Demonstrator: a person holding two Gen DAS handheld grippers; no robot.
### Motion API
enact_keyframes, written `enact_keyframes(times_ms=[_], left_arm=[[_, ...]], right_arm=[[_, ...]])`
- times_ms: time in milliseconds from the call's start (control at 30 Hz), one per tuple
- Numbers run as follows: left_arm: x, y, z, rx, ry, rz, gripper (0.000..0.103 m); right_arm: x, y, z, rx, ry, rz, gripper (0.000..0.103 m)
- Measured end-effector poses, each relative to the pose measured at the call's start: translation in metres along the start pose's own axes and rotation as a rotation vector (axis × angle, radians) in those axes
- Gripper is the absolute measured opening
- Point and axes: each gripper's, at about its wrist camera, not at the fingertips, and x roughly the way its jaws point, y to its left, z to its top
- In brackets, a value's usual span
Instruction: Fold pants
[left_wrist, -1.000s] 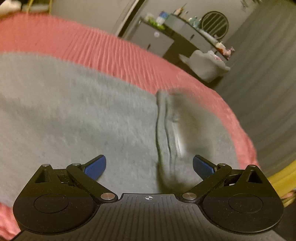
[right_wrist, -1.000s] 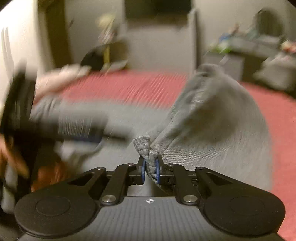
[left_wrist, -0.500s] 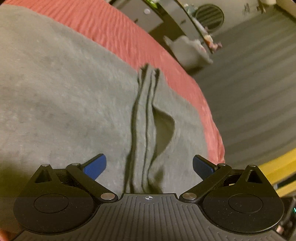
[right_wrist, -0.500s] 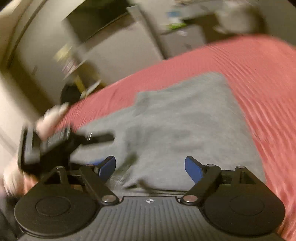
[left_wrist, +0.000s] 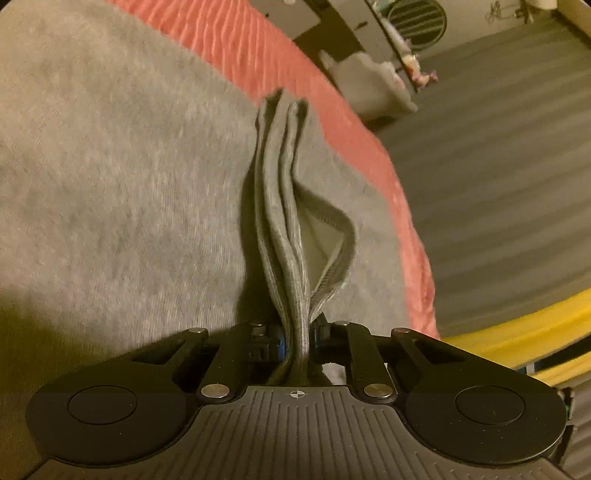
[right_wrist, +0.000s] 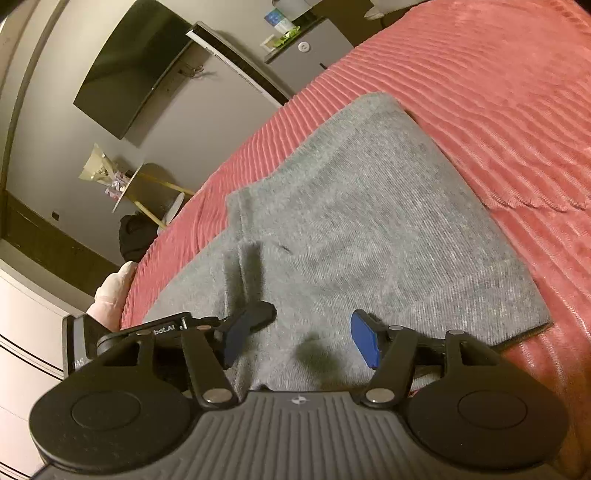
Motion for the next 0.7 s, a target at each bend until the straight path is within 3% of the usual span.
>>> enact_keyframes(times_ms=[133, 300, 467, 533, 567, 600, 633, 700], left_arm=[[-0.027, -0.01, -0.001, 0.029, -0.047, 0.036, 0.014], [-0.052, 0.005, 0.0, -0.029, -0.064, 0.179, 0.014], [-0.068, 0.001, -0.007, -0.012, -0.081, 0.251, 0.015], [-0.072, 0.001, -0.009, 0.006, -0.085, 0.269, 0.02], [-0.07, 0.001, -0.007, 0.005, -0.087, 0.285, 0.034], [-0.07, 0.002, -0.005, -0.004, -0.101, 0.307, 0.056], [-0.071, 0.003, -0.003, -0.012, -0.121, 0.302, 0.063], [-0.073, 0.004, 0.002, -0.053, -0.157, 0.234, 0.093]], right_arm=[[-0.008, -0.005, 0.001, 0.056, -0.027, 0.067, 0.067], [-0.013, -0.004, -0.001, 0.054, -0.039, 0.059, 0.07], [-0.01, 0.001, -0.001, 0.026, -0.021, 0.046, 0.072], [-0.009, 0.0, 0.0, 0.025, -0.013, 0.045, 0.075], [-0.009, 0.0, 0.0, 0.027, -0.013, 0.045, 0.076], [-0.008, 0.0, 0.0, 0.029, -0.013, 0.043, 0.077], [-0.008, -0.001, 0.001, 0.033, -0.012, 0.044, 0.077], [-0.006, -0.001, 0.001, 0.04, -0.009, 0.047, 0.079]])
